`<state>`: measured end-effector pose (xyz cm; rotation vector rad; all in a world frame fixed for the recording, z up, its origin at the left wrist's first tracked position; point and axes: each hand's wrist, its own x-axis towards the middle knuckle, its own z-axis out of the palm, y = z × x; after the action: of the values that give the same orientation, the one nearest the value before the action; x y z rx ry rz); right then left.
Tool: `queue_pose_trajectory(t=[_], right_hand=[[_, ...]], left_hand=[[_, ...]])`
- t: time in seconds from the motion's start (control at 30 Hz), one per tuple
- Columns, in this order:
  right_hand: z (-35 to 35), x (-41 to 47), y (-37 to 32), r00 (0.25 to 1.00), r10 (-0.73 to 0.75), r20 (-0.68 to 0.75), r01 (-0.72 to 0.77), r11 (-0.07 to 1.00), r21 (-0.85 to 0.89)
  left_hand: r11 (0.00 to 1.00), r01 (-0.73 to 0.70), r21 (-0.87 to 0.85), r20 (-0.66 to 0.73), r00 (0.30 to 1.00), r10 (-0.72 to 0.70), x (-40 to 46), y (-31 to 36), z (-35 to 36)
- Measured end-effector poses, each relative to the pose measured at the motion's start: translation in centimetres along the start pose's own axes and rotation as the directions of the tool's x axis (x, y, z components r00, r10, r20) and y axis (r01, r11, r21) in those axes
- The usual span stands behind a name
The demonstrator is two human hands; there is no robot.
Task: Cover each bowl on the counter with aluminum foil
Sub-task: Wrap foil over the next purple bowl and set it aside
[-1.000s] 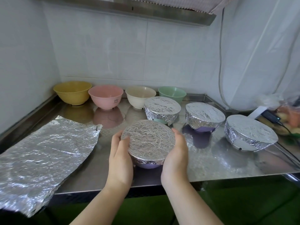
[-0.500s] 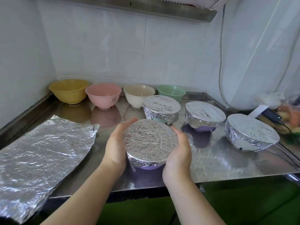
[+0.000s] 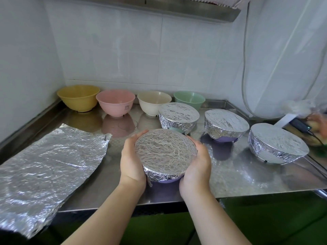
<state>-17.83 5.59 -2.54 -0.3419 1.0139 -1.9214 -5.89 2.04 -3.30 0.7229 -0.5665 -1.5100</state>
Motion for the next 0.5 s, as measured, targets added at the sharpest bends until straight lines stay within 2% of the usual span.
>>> queue_pose_trajectory(t=[0.37, 0.5], right_hand=[[-0.3, -0.8, 0.3, 1.000, -0.013, -0.013, 0.013, 1.000, 0.019], [-0.4, -0.3, -0.2, 1.000, 0.016, -0.009, -0.016, 0.999, -0.034]], left_hand=[[0.999, 0.010, 0.043, -0.083, 0.997, -0.006, -0.8, -1.1, -0.4], [0.993, 0.013, 0.120, -0.053, 0.999, -0.007, -1.1, -1.2, -0.5]])
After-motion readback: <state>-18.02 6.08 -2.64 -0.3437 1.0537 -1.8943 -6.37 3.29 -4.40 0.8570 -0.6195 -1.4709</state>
